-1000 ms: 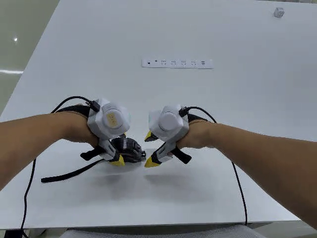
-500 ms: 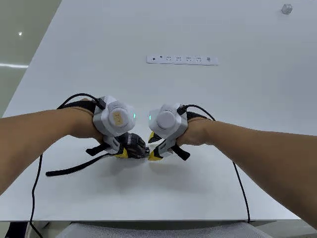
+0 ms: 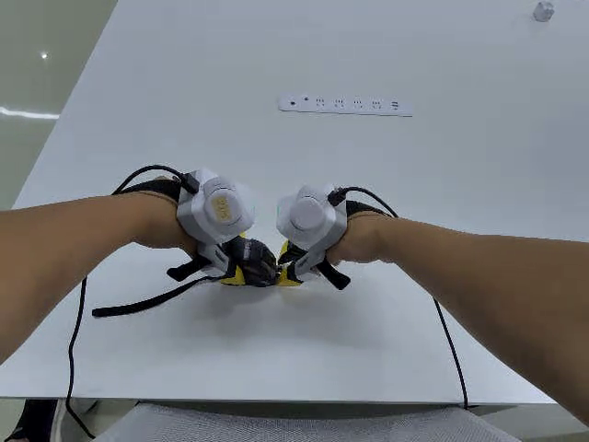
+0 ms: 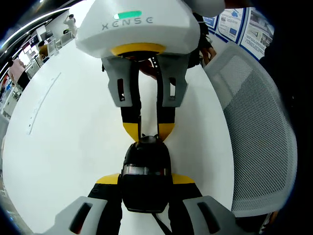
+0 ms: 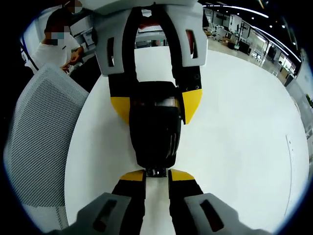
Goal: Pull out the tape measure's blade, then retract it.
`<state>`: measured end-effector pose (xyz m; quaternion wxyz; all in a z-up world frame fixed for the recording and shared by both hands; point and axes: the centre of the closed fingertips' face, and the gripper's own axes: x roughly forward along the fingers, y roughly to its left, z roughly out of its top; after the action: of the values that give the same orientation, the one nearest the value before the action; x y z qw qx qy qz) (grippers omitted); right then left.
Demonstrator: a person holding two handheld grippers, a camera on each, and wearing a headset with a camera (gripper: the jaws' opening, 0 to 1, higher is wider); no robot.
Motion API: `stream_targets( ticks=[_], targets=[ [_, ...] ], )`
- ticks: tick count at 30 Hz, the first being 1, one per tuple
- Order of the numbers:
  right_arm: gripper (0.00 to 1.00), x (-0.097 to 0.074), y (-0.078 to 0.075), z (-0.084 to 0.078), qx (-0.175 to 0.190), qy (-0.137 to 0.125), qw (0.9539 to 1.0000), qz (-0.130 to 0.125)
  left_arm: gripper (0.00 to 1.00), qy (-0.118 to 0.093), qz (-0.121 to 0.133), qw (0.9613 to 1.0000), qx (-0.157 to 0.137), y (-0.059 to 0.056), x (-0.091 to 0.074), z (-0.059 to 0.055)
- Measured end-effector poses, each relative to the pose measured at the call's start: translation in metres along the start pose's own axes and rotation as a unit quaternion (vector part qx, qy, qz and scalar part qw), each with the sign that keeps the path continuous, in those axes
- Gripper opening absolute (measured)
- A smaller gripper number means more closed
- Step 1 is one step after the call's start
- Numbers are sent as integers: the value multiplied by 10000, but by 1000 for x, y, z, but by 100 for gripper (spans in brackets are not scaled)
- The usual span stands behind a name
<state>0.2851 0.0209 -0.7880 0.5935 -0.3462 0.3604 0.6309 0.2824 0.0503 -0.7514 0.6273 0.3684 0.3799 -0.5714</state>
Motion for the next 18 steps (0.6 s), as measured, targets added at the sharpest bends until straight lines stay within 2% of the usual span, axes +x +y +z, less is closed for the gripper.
stream_targets(
  ticks=[8, 11, 14, 15, 18],
  targets=[
    [17, 1, -1, 1, 30, 83, 9999, 82, 33, -76, 21, 10000, -47, 1, 0, 0],
    [16, 0, -2, 0, 429, -46, 9989, 177, 33, -129, 54, 9998, -101, 2, 0, 1],
    [14, 1, -2, -1, 261, 1, 9996, 125, 33, -148, 69, 9998, -133, 3, 0, 1],
    [13, 1, -1, -1, 51, 87, 9999, 67, 33, -137, 69, 9998, -115, 2, 0, 1],
    [12, 0, -1, -2, 165, 101, 9998, 9, 33, -126, 70, 9999, -93, 3, 0, 1]
  ],
)
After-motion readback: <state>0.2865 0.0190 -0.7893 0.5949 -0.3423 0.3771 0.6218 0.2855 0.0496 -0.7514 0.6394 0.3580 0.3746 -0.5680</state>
